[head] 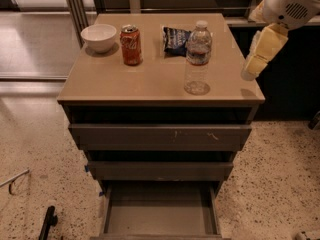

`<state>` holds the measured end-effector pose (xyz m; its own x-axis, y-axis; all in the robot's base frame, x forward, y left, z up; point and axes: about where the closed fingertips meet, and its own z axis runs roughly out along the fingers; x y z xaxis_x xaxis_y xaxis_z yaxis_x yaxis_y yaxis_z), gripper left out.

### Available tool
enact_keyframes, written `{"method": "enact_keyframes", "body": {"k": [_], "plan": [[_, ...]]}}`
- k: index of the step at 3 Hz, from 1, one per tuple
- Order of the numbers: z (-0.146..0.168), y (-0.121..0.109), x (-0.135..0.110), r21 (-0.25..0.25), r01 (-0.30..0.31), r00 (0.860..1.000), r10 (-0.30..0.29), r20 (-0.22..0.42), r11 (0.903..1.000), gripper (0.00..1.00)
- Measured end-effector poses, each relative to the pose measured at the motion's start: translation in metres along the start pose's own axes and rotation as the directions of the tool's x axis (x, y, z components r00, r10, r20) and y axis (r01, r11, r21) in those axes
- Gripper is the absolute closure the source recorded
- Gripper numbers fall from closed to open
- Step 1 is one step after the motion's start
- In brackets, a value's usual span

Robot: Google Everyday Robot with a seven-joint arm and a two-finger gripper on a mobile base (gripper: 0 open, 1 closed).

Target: Place water bottle into bottom drawer

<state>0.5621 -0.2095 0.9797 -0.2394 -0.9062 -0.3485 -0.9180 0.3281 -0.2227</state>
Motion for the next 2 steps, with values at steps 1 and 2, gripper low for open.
{"method": "enact_keyframes", "body": {"k": [1, 2], "plan": [[0.0211, -0.0451, -0.0260, -0.032, -0.048, 0.988, 0.052, 0.147, 0.9983, 0.00], [0.0165, -0.0476, -0.0270, -0.013, -0.046, 0.988, 0.047, 0.147, 0.9989, 0.00]]}}
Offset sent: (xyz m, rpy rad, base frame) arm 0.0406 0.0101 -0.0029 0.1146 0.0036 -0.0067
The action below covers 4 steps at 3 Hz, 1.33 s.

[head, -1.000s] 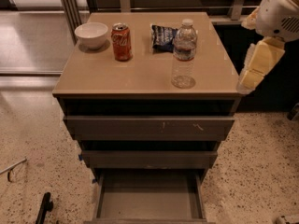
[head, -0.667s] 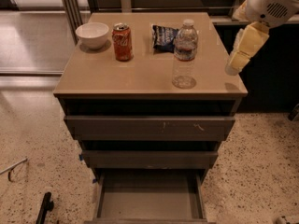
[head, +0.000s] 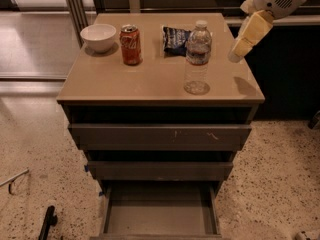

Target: Place water bottle into bottom drawer

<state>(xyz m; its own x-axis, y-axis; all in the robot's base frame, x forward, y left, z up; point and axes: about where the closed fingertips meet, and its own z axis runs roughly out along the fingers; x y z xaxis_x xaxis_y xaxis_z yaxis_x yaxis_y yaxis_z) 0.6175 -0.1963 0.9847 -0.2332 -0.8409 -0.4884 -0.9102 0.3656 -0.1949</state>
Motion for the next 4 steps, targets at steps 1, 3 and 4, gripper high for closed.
{"method": "enact_keyframes", "body": {"k": [1, 3, 4], "plan": [[0.006, -0.002, 0.001, -0.005, -0.010, 1.000, 0.010, 0.018, 0.9999, 0.00], [0.044, -0.007, -0.025, -0.089, -0.036, 0.983, 0.052, 0.175, 0.9954, 0.00], [0.061, -0.007, -0.046, -0.141, -0.029, 0.967, 0.063, 0.246, 0.9896, 0.00]]}}
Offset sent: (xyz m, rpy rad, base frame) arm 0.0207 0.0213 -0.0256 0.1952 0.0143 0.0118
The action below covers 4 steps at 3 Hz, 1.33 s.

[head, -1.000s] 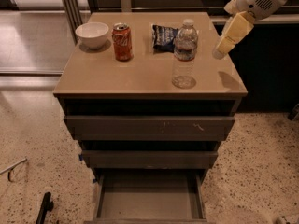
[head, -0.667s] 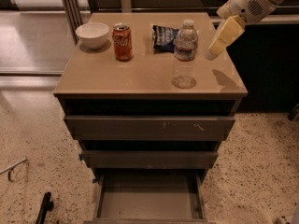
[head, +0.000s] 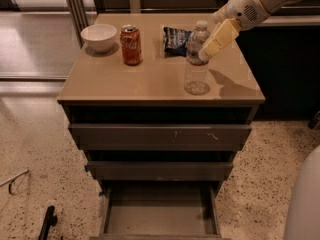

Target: Place water bottle into bottom drawer

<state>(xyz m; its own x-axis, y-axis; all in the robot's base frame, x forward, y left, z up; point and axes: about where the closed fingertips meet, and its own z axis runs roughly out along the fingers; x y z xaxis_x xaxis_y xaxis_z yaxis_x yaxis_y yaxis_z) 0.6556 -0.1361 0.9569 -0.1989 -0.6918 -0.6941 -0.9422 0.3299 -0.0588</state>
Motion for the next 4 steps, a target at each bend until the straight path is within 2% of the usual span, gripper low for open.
{"method": "enact_keyframes", "body": {"k": [1, 3, 4], "plan": [[0.021, 0.000, -0.014, -0.033, 0.014, 0.998, -0.012, 0.064, 0.9993, 0.00], [0.045, 0.001, -0.015, -0.023, 0.042, 0.993, -0.039, 0.108, 0.9989, 0.00], [0.047, 0.002, -0.014, -0.025, 0.041, 0.993, -0.038, 0.108, 0.9989, 0.19]]}}
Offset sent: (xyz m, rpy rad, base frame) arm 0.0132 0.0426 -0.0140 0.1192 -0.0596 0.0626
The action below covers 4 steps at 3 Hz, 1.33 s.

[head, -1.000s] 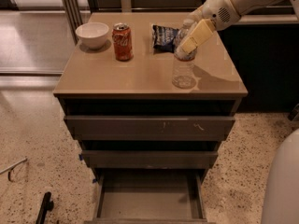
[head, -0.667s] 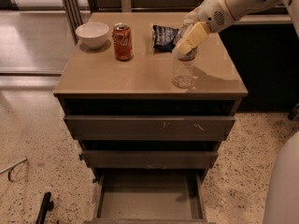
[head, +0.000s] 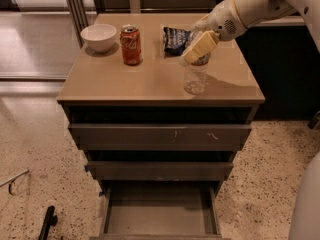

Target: Place water bottle into bottom drawer

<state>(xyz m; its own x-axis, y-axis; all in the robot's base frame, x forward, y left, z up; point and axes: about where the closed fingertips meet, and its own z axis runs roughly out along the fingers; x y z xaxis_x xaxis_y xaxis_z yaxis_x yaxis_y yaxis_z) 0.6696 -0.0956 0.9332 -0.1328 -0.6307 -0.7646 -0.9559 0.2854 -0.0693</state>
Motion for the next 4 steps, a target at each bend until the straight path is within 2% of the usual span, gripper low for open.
{"method": "enact_keyframes", "body": {"k": [3, 4], "plan": [[0.0001, 0.0000, 0.0000, 0.000, 0.000, 1.000, 0.000, 0.000, 1.0000, 0.89], [0.0002, 0.0007, 0.0000, -0.001, 0.002, 1.000, -0.002, 0.001, 1.0000, 1.00]]}}
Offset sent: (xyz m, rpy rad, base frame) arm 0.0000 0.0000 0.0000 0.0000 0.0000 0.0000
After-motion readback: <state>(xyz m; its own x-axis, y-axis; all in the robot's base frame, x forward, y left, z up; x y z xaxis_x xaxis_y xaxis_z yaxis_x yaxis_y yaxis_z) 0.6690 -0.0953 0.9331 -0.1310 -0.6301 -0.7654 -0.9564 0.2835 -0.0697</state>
